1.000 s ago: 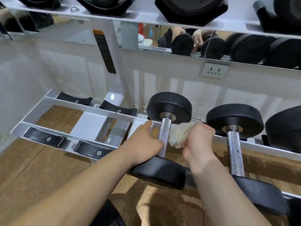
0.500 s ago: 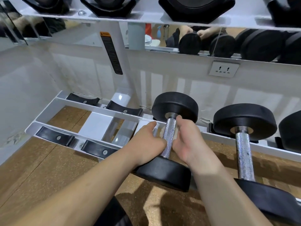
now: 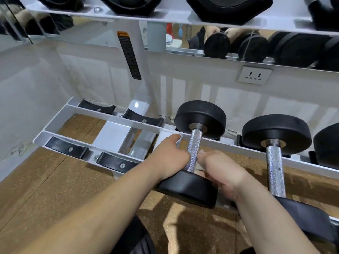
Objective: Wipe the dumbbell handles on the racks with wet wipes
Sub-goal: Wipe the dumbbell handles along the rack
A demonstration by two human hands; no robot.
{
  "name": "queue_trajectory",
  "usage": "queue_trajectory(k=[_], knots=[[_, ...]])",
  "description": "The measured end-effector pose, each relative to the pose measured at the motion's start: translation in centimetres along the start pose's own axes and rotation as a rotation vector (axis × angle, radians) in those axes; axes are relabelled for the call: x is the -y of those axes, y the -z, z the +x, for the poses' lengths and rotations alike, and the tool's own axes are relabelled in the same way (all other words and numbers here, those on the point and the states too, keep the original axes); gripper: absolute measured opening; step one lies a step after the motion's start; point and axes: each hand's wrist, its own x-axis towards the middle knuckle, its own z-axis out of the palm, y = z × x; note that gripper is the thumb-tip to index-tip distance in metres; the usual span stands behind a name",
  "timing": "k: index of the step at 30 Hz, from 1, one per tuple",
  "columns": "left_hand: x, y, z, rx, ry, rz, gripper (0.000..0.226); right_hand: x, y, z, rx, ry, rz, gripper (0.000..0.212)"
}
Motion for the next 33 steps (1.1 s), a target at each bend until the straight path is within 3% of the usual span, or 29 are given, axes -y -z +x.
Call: queue_trajectory(k=[3, 7, 9, 12, 15, 17, 19, 21, 23, 27, 30, 33], knots=[[0.1, -0.1, -0.1, 0.003, -0.017, 0.024, 0.078, 0.9, -0.6, -1.0, -0.019, -0.016, -0.014, 0.029], [0.3, 0.0, 0.1, 0.013, -0.039, -0.002, 0.058, 3.9, -2.3, 2.4, -0.25, 0.069, 0.204, 0.023], [0.3, 0.1, 0.1, -0.01, -0.047, 0.0, 0.04, 3.8, -3.1, 3.0, -0.297, 0.125, 0.029, 0.023], [0.2, 0.1, 0.2, -0.059, -0.068, -0.054, 0.056, 2.3, -3.3, 0.8, -0.281, 0.262, -0.353, 0.026], [0.4, 0.1, 0.1, -0.093, -0.079, -0.07, 0.063, 1.4, -2.4, -2.2, -0.104, 0.302, -0.841, 0.031], [0.6, 0.0, -0.1, -0.1, -0.104, -0.03, 0.059, 1.3, -1.4, -3.7, -0.022, 0.287, -0.905, 0.033], [0.3, 0.1, -0.5, -0.099, -0.186, 0.088, 0.058, 1.4, -0.3, -5.4, 0.019, 0.271, -0.781, 0.033], [-0.8, 0.2, -1.2, -0.079, -0.352, 0.182, 0.056, 2.3, 1.1, -6.9, -0.007, 0.253, -0.485, 0.034], [-2.8, 0.1, -2.2, 0.044, -0.454, 0.124, 0.061, 3.7, 3.2, -8.1, -0.058, 0.245, -0.227, 0.034], [-7.1, -1.9, -3.8, 0.435, -0.36, -0.194, 0.067, 4.5, 8.0, -9.9, 0.023, 0.242, 0.028, 0.036], [-8.5, -4.5, -3.9, 0.447, -0.317, -0.15, 0.047, 3.9, 11.0, -10.7, 0.047, 0.198, 0.012, 0.034], [-8.9, -7.1, -3.9, 0.502, -0.174, -0.207, 0.02, 2.9, 13.7, -10.8, -0.154, 0.21, -0.04, 0.033]])
